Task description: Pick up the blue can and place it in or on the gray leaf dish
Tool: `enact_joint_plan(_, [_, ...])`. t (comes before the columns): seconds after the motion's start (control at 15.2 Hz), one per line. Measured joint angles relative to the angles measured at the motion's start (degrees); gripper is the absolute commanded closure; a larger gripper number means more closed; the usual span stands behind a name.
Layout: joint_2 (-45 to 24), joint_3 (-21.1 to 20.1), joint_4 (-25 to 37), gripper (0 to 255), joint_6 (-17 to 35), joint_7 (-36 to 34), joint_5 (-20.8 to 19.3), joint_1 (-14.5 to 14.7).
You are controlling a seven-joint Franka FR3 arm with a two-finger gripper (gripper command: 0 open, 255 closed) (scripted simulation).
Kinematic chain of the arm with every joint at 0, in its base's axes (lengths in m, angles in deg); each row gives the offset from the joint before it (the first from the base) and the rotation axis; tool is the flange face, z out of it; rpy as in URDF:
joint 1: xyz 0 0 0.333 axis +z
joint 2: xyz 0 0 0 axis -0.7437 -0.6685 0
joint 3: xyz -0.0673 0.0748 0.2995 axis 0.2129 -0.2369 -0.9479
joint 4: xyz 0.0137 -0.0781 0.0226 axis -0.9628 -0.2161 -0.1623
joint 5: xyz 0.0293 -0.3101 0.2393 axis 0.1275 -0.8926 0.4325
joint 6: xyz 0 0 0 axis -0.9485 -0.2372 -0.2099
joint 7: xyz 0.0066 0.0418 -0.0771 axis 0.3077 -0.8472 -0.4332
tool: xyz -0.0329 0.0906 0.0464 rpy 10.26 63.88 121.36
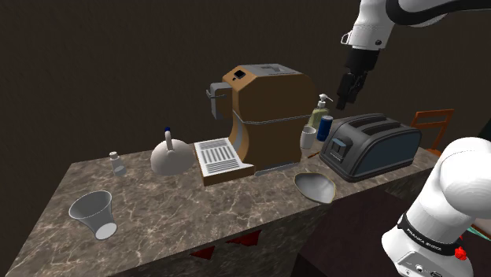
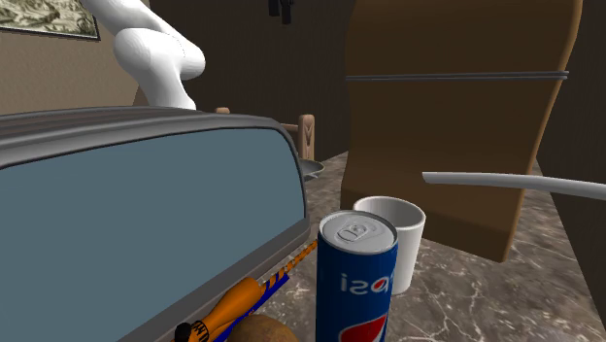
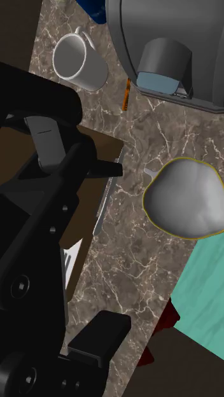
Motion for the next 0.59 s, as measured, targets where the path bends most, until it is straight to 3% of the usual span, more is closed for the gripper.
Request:
enact_joint_plan(0.2, [-0.96, 1.09, -0.54, 0, 1.52, 1.25, -0.87, -0.44])
enact_joint_plan(0.59, [-6.45, 7.29, -1.62, 0, 8.59, 8.2, -5.21, -2.87])
